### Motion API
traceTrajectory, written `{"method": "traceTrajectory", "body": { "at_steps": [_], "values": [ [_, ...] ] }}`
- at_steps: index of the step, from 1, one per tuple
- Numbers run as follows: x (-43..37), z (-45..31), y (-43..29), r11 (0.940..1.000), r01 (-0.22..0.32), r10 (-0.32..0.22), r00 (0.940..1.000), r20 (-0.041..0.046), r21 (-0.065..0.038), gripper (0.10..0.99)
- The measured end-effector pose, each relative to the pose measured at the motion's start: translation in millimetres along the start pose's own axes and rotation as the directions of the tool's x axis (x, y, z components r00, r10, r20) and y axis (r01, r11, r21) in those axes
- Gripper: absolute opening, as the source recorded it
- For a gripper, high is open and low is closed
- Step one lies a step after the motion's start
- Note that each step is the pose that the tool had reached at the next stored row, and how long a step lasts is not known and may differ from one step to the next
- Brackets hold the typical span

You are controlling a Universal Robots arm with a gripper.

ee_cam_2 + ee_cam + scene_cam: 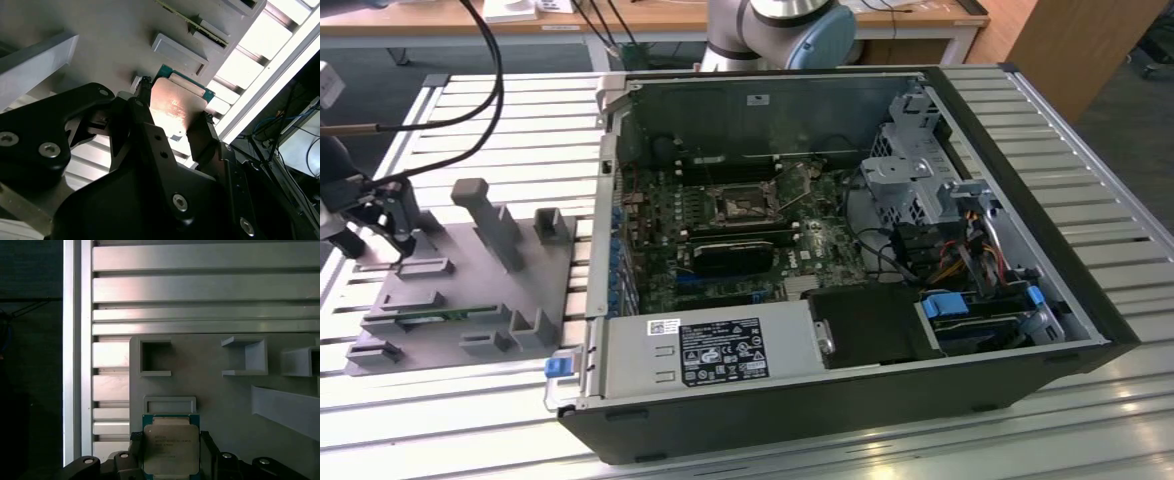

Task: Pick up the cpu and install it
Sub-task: 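Pick up the cpu and move it towards the insertion slot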

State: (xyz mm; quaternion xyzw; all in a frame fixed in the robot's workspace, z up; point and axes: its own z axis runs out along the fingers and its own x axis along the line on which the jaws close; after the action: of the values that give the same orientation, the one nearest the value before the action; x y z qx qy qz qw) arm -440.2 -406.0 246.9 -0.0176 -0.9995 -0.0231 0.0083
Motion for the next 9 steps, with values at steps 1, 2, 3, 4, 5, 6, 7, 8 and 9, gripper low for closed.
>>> {"method": "traceTrajectory", "body": {
  "at_steps": [1,2,3,4,5,6,7,8,9],
  "values": [
    [0.0,-0.2,0.0,1.0,0.0,0.0,1.0,0.0,0.0,0.541],
    [0.0,-0.5,0.0,1.0,0.0,0.0,1.0,0.0,0.0,0.541],
    [0.0,-0.8,0.1,1.0,0.0,0.0,1.0,0.0,0.0,0.541],
    [0.0,-1.2,0.1,1.0,0.0,0.0,1.0,0.0,0.0,0.541],
    [0.1,-1.5,0.1,1.0,0.0,0.0,1.0,0.0,0.0,0.541],
    [0.0,-1.8,0.1,1.0,0.0,0.0,1.0,0.0,0.0,0.541],
    [0.1,-2.1,0.2,1.0,0.0,0.0,1.0,0.0,0.0,0.541],
    [0.0,-2.4,0.2,1.0,0.0,0.0,1.0,0.0,0.0,0.541],
    [0.1,-2.7,0.2,1.0,0.0,0.0,1.0,0.0,0.0,0.541]
  ]
}}
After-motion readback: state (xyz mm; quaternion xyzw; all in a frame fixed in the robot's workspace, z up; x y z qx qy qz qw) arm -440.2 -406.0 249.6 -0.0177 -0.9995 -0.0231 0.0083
